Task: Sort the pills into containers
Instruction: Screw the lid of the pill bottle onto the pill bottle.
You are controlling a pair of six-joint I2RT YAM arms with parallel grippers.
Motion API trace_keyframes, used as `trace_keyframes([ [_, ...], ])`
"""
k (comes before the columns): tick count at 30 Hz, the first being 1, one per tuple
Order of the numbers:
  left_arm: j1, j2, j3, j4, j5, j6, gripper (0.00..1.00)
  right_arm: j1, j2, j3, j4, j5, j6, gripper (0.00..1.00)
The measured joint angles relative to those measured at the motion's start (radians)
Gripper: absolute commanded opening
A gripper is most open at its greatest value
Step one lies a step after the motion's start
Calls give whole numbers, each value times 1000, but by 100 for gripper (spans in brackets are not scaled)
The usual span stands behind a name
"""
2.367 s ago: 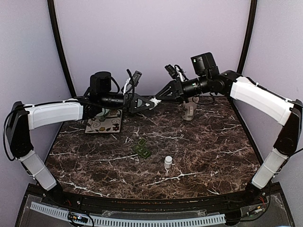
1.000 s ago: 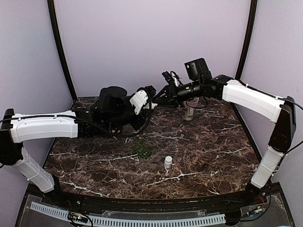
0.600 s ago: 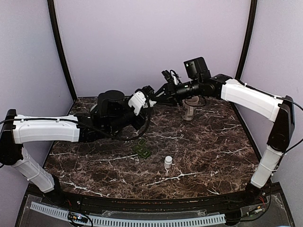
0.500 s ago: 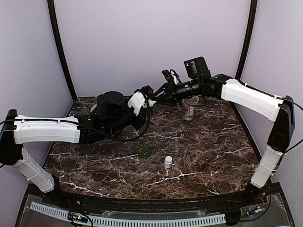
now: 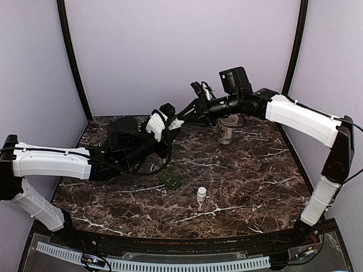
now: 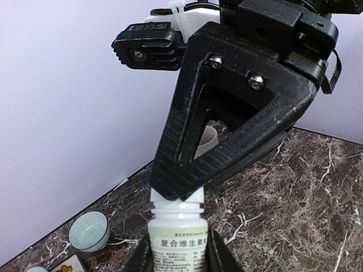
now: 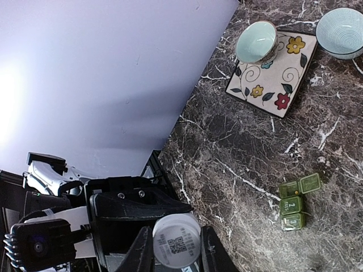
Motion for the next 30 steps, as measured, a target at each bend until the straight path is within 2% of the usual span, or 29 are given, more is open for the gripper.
trace_keyframes([
  [12,-26,-31,-31,56,51,-31,0,22,-11,0,34,2,-9,37],
  [19,-55,-51,-36,102,124,-37,0,27,-11,-4,43,48,-15,38],
  [30,-59,-113,-36,221,132,-45,0,25,-11,-23,-3,97,-27,39],
])
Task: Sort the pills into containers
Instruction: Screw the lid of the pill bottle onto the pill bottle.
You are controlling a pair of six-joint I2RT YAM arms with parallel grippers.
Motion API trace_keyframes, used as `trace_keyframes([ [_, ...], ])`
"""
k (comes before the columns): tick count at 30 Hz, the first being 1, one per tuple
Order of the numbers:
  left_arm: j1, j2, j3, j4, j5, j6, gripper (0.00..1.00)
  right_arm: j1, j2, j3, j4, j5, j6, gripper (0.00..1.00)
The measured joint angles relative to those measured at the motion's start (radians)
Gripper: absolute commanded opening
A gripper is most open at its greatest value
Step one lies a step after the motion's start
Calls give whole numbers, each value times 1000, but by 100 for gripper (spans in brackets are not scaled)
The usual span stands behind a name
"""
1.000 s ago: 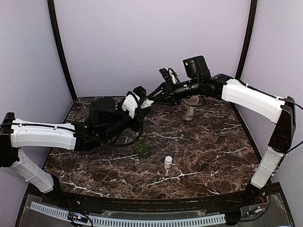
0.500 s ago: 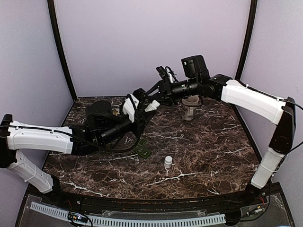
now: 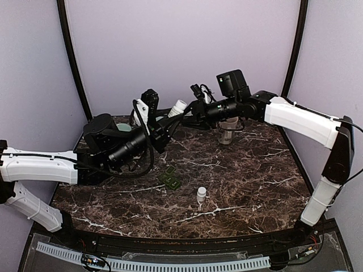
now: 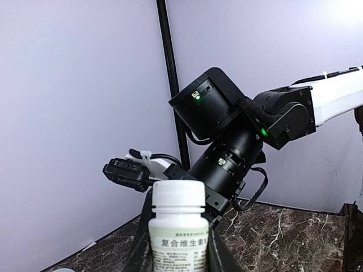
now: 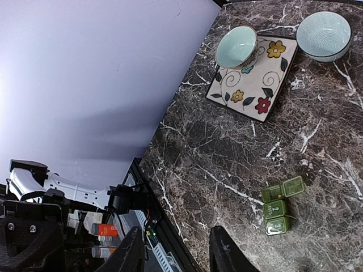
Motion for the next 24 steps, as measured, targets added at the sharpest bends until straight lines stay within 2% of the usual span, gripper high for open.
trace_keyframes([
  [7,0,-1,-2,3,0,-1,0,-3,0,0,-18,36,-25,39],
  [13,36,-32,-12,-31,48,-53,0,-9,-25,-18,-76,129,-133,40],
  [16,113,-59,-17,-61,145,-135,0,-17,-91,-76,-76,173,-190,41],
  [24,286,-63,-13,-133,483,-347,0,-44,-272,-170,-12,196,-324,52],
])
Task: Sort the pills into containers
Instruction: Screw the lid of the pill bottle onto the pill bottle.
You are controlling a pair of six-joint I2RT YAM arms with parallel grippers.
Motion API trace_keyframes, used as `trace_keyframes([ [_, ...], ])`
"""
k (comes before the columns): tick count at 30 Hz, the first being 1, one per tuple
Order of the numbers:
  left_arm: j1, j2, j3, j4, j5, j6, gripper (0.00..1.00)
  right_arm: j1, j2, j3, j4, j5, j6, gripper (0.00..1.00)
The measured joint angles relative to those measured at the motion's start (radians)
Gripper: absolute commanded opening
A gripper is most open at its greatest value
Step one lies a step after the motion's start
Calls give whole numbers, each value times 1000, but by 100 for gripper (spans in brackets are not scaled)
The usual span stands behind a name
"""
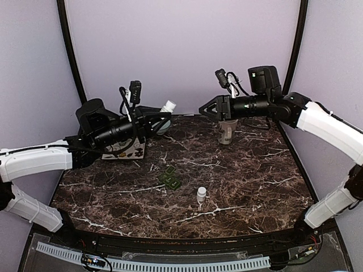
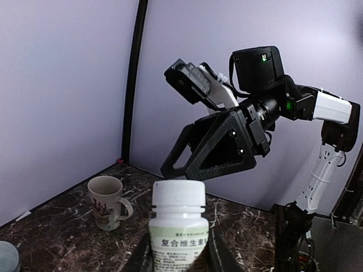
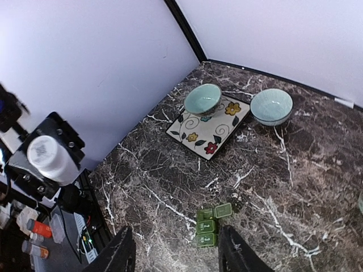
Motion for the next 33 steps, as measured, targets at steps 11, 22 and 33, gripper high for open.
trace_keyframes([
  [11,83,211,135,-20,520,-251,0,0,-50,-53,113,-110,-72,67],
  [22,90,270,177,15,706,-384,0,6,-66,-65,170,-231,-61,68],
  [33,97,318,212,48,766,-436,0,46,-41,-62,154,-282,-61,62],
])
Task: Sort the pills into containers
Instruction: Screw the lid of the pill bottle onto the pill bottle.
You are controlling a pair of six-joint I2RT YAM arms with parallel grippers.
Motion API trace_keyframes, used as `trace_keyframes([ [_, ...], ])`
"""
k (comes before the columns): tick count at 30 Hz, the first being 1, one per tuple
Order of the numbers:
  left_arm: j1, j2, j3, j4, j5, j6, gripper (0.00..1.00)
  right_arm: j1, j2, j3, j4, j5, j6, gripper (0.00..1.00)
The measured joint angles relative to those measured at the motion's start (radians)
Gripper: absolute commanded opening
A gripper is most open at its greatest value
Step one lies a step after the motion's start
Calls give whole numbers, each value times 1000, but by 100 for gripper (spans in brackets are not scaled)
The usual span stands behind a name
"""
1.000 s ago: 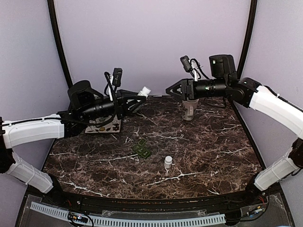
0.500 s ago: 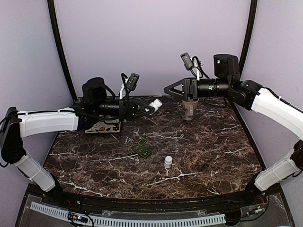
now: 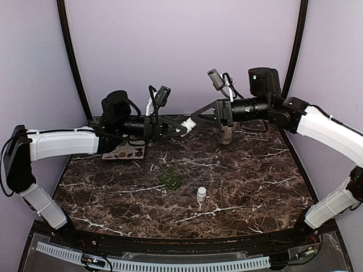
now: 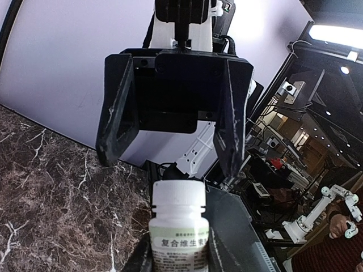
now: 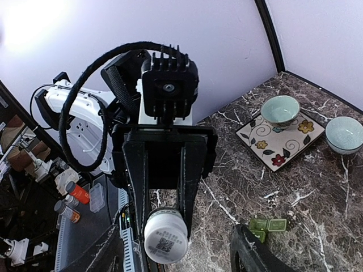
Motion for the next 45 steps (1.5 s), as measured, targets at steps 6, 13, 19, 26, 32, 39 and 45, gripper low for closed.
trace_keyframes([
  [6,6,10,7,21,18,-18,0,14,10,19,-14,-19,-4,56],
  [13,11,16,15,36,27,-37,0,17,24,31,-18,-29,-7,51],
  [19,13,20,19,50,40,-47,0,17,35,31,-20,-35,-7,49],
  [26,13,29,19,58,47,-56,0,17,47,33,-22,-43,-5,36],
  [32,18,33,19,71,52,-63,0,22,65,64,-48,-52,-2,0],
  [39,22,34,21,61,46,-47,0,23,81,92,-77,-47,-6,0],
  [45,30,19,31,-12,-22,58,0,18,123,153,-126,-6,46,0],
])
